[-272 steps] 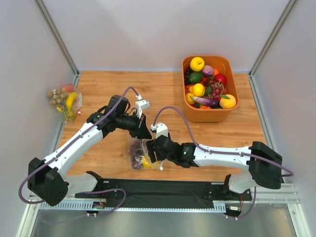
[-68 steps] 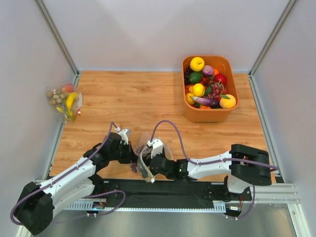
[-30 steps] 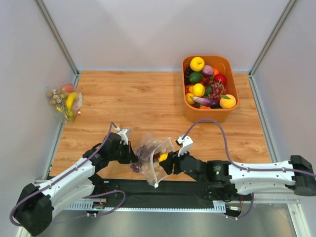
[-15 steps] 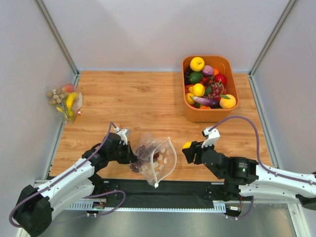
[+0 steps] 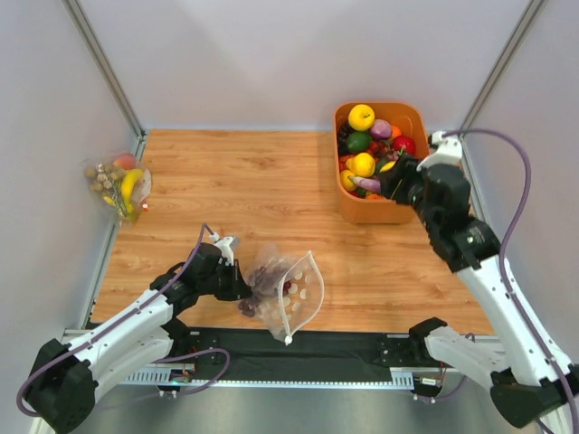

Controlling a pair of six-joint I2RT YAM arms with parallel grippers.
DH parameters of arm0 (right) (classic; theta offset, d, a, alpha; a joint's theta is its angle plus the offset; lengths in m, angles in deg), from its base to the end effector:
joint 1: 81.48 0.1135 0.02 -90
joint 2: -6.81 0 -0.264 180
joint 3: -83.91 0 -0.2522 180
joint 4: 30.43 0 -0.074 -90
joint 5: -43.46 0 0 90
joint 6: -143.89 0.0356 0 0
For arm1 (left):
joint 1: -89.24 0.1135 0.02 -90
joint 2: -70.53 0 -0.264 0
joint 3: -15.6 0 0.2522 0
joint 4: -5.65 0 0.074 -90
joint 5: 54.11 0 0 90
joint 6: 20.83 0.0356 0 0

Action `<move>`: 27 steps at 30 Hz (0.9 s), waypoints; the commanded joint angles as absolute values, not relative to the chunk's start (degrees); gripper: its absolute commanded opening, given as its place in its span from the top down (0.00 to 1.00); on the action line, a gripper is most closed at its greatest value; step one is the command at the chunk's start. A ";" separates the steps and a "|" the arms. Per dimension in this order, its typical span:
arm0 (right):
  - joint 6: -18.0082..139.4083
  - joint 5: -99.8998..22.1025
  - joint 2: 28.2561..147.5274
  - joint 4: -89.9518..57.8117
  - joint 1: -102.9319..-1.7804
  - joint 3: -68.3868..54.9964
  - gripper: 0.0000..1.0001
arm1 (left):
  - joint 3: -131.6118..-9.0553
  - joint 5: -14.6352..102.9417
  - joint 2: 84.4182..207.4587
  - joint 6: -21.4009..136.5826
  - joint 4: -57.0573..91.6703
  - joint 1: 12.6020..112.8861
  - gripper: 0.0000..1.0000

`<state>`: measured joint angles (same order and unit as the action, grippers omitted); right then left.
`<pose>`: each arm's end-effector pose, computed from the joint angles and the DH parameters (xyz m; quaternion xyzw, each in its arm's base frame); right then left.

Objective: Open the zip-top bag and remove the fake food

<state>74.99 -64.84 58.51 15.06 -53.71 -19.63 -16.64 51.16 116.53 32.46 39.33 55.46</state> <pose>0.1700 0.0769 0.3881 0.0430 0.8162 0.1130 0.5650 0.1235 -0.0939 0.1636 0.0246 0.9245 -0.3087 0.2223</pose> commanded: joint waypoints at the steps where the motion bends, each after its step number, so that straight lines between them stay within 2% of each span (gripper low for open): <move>1: 69.80 -51.30 68.73 12.51 -62.82 -11.07 0.66 | -18.38 52.85 115.88 33.49 39.89 55.14 1.00; 5: 68.92 -49.97 80.62 13.74 -67.41 -0.36 0.66 | -18.29 52.94 115.62 33.57 39.54 55.14 1.00; 10: 69.09 -52.42 91.60 15.06 -69.70 5.73 0.66 | -18.38 53.12 116.32 33.93 39.27 55.14 1.00; 20: 68.04 -57.26 93.03 14.01 -70.49 -1.82 0.62 | -18.64 53.56 117.29 34.37 38.92 55.14 1.00; 22: 68.04 -57.44 93.47 14.36 -70.85 -1.82 0.56 | -18.64 53.82 117.47 34.37 38.75 55.14 1.00; 25: 67.95 -57.87 94.08 14.71 -70.94 -1.21 0.34 | -18.64 53.91 117.55 34.37 38.75 55.14 1.00; 26: 67.77 -57.96 94.35 14.89 -70.94 -0.86 0.24 | -18.56 54.00 117.55 34.37 38.75 55.14 1.00; 27: 67.60 -58.14 94.70 15.15 -70.94 -0.51 0.21 | -18.64 54.00 117.55 34.37 38.83 55.14 1.00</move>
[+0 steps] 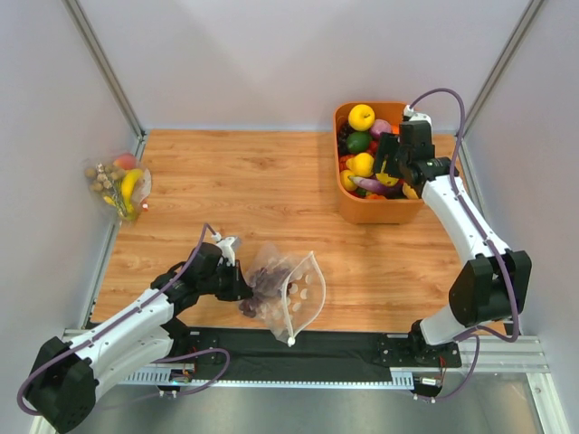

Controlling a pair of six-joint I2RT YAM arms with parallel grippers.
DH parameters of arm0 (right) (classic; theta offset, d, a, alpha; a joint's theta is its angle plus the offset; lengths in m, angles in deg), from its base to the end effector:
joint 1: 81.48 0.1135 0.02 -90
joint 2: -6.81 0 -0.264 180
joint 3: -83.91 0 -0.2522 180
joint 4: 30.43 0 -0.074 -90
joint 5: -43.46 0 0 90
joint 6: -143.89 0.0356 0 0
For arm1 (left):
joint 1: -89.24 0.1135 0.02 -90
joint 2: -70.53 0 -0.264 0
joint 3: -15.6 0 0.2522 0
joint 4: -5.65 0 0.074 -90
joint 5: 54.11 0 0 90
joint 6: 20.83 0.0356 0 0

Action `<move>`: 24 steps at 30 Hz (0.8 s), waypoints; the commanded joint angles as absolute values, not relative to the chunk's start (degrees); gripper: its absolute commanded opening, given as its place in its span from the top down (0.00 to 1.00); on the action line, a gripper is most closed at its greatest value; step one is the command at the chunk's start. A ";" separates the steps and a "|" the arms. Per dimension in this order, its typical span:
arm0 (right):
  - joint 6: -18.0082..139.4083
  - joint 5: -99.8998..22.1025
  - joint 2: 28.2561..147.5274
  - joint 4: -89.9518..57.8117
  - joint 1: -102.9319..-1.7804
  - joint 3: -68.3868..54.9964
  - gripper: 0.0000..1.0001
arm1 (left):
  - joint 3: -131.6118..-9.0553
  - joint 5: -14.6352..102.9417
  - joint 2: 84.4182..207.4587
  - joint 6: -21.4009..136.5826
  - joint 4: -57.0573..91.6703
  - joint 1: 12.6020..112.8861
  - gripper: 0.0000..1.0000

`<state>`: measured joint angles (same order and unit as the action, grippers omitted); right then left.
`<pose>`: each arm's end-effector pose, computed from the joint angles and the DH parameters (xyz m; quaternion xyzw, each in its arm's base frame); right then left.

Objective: Open the zip-top bag and remove the fake food

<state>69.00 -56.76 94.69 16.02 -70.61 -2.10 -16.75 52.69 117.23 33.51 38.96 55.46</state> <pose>0.3391 0.0587 0.3336 0.0708 0.9019 0.0153 0.4257 0.1240 -0.0953 0.1632 0.0376 0.9233 -0.3155 0.2161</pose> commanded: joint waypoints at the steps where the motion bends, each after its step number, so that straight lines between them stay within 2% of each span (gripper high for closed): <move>1: 67.51 -58.32 94.79 15.24 -71.02 -0.24 0.19 | -18.56 54.00 117.64 34.37 38.83 55.14 1.00; 5: 66.90 -57.79 94.44 15.50 -71.02 0.64 0.12 | -18.64 54.08 117.82 34.45 38.66 55.14 1.00; 8: 66.63 -57.26 92.69 15.68 -71.02 0.03 0.11 | -18.73 54.09 117.82 34.45 38.66 55.14 1.00; 17: 71.63 -47.42 74.34 8.30 -70.06 -14.29 0.14 | -18.73 54.70 117.91 34.37 38.66 55.14 1.00; 24: 74.01 -48.55 64.74 8.39 -60.32 -23.78 0.17 | -18.64 54.44 117.91 34.28 38.57 55.14 1.00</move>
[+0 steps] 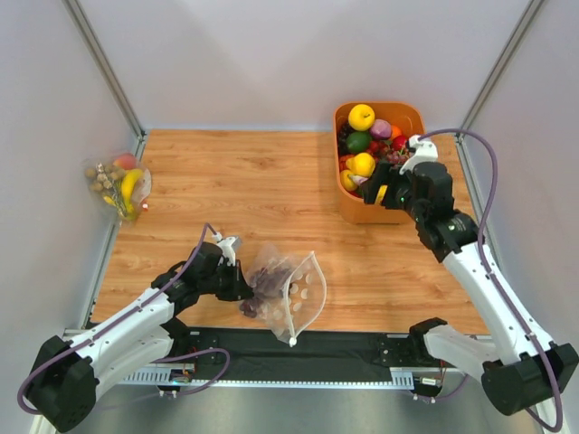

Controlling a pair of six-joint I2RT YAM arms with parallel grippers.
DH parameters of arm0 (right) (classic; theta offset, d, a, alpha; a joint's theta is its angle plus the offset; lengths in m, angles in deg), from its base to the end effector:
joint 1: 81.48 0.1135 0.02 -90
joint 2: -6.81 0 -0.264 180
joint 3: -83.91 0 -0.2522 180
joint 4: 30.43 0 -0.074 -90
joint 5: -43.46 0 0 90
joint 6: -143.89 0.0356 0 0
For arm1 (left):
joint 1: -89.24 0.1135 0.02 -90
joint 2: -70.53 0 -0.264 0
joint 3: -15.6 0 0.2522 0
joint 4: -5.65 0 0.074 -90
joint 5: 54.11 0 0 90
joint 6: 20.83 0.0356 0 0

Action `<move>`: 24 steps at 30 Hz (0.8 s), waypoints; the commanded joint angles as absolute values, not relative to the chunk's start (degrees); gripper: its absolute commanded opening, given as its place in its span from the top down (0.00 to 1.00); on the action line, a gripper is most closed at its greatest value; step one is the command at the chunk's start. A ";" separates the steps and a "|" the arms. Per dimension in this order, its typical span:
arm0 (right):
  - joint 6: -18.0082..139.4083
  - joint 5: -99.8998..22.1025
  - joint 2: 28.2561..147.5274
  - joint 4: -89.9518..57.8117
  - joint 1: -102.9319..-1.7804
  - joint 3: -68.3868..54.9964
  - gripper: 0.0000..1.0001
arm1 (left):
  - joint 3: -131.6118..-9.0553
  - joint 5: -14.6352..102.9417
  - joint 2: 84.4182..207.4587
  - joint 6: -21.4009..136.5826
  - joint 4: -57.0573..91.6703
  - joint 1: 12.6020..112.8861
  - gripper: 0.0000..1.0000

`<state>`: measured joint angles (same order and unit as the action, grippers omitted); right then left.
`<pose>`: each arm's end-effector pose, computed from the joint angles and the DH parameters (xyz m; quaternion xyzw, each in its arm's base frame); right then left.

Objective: Open the zip-top bag and remove the fake food

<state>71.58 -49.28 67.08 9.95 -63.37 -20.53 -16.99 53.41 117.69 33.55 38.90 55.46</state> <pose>0.2206 0.0704 0.3628 0.0097 0.8436 0.1457 0.5167 0.1246 -0.0962 0.1636 0.0400 0.9229 -0.3193 0.2115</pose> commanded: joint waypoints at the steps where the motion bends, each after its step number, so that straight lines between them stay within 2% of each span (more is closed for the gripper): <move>1: 74.45 -49.43 63.60 8.04 -57.00 -25.10 0.17 | -18.73 54.26 117.91 34.36 38.66 55.14 1.00; 6: 78.83 -54.09 59.20 7.59 -44.69 -32.57 0.17 | -18.91 53.82 117.91 34.45 38.92 55.14 1.00; 12: 81.04 -58.91 58.05 9.17 -31.33 -36.71 0.24 | -18.91 53.91 118.17 34.45 38.83 55.14 1.00; 13: 81.22 -59.54 58.23 9.61 -29.91 -36.80 0.29 | -18.82 53.82 118.08 34.45 38.83 55.14 1.00; 17: 82.80 -58.85 58.76 10.58 -25.07 -37.33 0.35 | -18.91 53.91 118.08 34.45 38.92 55.14 1.00; 24: 85.79 -59.28 61.12 10.58 -17.16 -37.77 0.39 | -18.82 54.08 117.99 34.45 38.83 55.14 1.00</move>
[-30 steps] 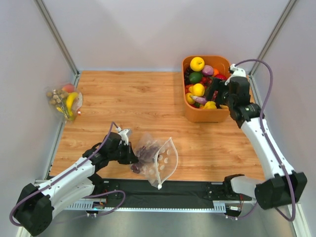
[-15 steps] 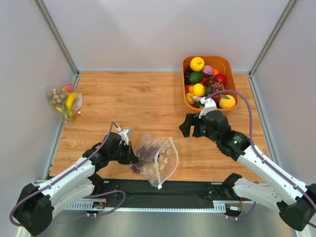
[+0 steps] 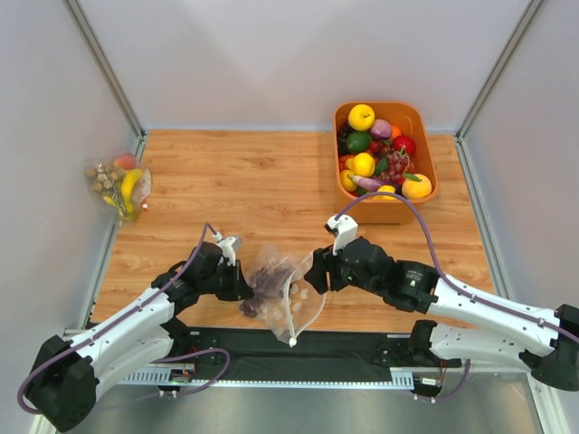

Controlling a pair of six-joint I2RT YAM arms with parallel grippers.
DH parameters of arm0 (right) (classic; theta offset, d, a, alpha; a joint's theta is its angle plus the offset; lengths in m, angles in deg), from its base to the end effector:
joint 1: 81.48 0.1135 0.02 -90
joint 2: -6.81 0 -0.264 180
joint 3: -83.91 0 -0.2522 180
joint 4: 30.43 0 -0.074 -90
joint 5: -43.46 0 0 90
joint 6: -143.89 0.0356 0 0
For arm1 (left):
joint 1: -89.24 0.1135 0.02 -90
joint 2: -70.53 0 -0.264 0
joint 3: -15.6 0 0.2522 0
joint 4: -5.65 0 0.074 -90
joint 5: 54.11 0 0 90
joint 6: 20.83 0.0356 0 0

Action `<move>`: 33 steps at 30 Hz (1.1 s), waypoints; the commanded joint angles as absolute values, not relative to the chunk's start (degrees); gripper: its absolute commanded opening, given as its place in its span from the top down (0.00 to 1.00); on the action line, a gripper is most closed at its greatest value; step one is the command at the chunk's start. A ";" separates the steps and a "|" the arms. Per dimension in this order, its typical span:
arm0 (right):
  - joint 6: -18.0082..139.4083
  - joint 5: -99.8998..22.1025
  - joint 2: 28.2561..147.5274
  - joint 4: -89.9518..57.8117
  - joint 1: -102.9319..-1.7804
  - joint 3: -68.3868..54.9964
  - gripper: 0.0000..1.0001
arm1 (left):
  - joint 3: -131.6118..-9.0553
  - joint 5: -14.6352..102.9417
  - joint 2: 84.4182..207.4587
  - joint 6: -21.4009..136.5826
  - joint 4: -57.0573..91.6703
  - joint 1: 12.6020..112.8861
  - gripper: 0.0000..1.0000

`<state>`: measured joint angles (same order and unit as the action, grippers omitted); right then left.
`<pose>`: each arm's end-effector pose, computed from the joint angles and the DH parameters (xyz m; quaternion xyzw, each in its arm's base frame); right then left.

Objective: Open the zip-top bag and remove the fake food

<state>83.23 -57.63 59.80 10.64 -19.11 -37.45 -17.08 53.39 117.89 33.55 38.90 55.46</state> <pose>0.0992 0.1748 0.2860 -0.2090 0.8606 0.2677 0.3795 0.1249 -0.0965 0.1637 0.0398 0.9233 -0.3187 0.2108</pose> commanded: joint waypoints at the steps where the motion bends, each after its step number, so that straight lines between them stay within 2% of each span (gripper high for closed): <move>1: 85.96 -59.28 61.65 10.58 -16.89 -37.94 0.39 | -18.91 54.09 117.99 34.45 38.92 55.14 1.00; 17: 86.76 -52.95 76.85 -6.02 -13.11 -40.76 0.38 | -18.73 56.01 118.70 34.72 37.52 55.14 1.00; 20: 86.49 -53.22 80.10 -9.36 -13.02 -40.93 0.35 | -18.47 56.98 118.87 34.81 36.82 55.14 1.00; 27: 86.06 -55.33 84.85 -18.24 -12.84 -42.43 0.20 | -17.85 59.71 118.96 34.81 34.79 55.14 1.00; 33: 85.88 -58.14 86.09 -21.67 -12.84 -42.95 0.16 | -17.50 61.64 119.93 34.72 33.65 55.05 1.00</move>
<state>86.42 -54.99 85.79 -15.28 -13.26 -42.23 -17.06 58.52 119.63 33.77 36.62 55.46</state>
